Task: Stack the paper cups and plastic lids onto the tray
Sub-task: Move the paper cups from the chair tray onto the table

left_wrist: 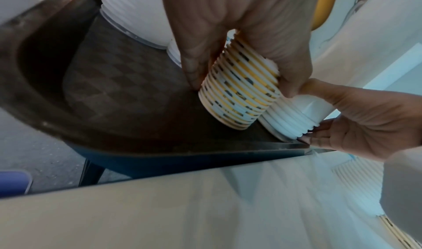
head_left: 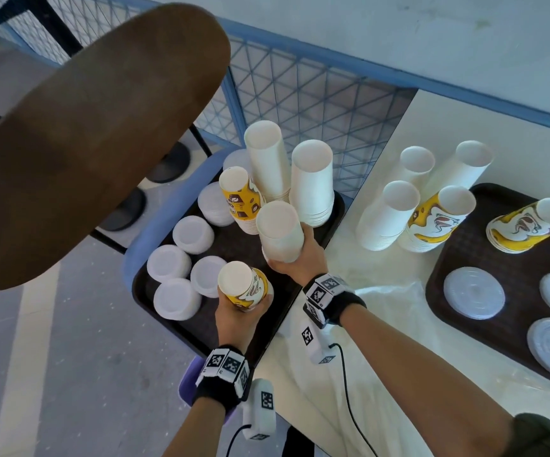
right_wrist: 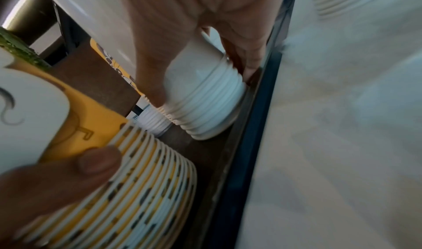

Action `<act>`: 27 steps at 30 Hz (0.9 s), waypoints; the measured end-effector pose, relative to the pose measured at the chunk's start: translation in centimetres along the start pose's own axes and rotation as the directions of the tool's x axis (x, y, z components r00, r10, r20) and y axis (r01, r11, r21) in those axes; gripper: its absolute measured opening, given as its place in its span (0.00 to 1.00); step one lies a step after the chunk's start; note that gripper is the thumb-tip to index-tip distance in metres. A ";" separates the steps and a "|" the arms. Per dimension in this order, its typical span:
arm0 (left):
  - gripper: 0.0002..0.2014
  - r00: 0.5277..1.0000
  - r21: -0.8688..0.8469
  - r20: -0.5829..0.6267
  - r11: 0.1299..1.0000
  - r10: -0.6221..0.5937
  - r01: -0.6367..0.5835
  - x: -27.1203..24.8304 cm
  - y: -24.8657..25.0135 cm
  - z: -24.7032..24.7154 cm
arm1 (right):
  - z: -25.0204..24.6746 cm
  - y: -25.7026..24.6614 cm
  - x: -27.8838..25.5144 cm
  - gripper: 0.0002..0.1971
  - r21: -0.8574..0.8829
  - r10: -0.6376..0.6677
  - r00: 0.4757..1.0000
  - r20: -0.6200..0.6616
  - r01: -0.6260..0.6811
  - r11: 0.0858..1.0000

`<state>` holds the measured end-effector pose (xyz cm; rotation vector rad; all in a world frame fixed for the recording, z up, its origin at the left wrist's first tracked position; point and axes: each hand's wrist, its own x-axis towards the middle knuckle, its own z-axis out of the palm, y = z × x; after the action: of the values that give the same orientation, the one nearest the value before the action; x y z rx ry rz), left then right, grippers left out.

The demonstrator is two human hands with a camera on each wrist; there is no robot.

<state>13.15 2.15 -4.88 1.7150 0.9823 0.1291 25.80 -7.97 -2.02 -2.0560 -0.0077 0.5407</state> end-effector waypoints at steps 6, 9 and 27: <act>0.35 0.999 -0.010 -0.032 1.000 0.012 -0.013 -0.3 0.8 -0.2 | -1.7 -0.2 -2.8 0.45 0.128 -0.029 0.997 -0.066 0.037 0.991; 0.29 0.996 -0.053 -0.061 0.996 0.067 -0.070 -0.6 2.2 0.4 | -4.7 0.9 -4.8 0.44 0.176 -0.035 0.990 -0.139 0.059 0.983; 0.40 0.872 -0.019 0.420 0.963 0.253 -0.271 -1.9 7.3 13.8 | -12.6 9.5 -7.7 0.45 0.135 0.177 0.878 -0.445 -0.129 0.982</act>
<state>23.26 -9.87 -3.42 1.8082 0.4334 -0.0843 21.62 -25.04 -1.61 -2.0474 0.4572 0.1354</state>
